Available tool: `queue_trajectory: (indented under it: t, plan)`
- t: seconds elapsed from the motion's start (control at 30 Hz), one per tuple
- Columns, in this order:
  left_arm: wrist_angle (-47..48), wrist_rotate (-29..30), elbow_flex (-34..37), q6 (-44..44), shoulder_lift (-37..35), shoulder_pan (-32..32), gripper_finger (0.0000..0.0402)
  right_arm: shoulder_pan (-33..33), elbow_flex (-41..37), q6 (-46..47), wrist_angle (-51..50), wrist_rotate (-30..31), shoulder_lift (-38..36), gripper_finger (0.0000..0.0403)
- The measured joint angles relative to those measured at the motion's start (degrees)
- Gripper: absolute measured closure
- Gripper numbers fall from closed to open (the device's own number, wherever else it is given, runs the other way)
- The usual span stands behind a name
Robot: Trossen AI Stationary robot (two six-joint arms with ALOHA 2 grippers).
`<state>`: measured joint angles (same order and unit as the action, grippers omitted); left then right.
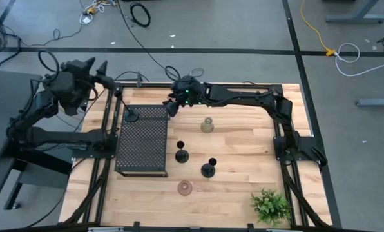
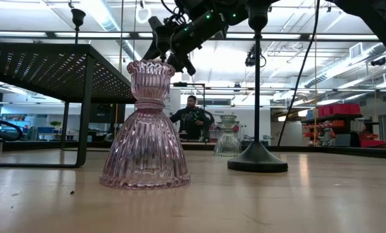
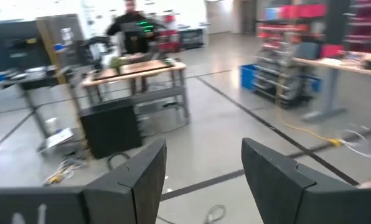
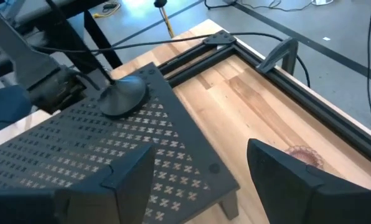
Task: Pick & Place candle stick holders
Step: Put the top pink glass candle holder on the shelf
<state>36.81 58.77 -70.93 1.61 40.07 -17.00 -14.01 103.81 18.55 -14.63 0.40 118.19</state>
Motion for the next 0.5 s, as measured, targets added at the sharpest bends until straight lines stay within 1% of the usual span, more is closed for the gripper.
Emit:
queue_trajectory:
  t: [0.07,0.17,0.3,0.4,0.47,0.5]
  plan:
    - [0.75,-1.44,0.01,0.08,0.1,-3.45,0.0191,0.32,0.0,0.02,-0.22,0.0,-0.43,0.0146]
    - [2.88,-7.85,0.03,2.19,0.84,-9.1,0.0191,0.88,0.0,0.02,0.31,0.07,-1.07,0.0146]
    - [5.39,-12.19,0.09,1.1,3.48,-18.0,0.0191,1.5,0.0,0.02,0.53,0.12,-1.58,0.0146]
    - [5.52,-20.5,0.1,0.73,6.58,-25.25,0.0191,2.2,0.0,0.02,0.35,0.11,-1.97,0.0146]
    - [5.14,-24.28,0.1,-0.44,8.96,-30.75,0.0191,2.83,0.0,0.02,0.28,0.02,-2.05,0.0146]
    - [4.76,-27.2,0.1,-0.63,10.05,-33.35,0.0191,3.2,0.0,0.3,-0.1,-0.02,-2.14,0.0146]
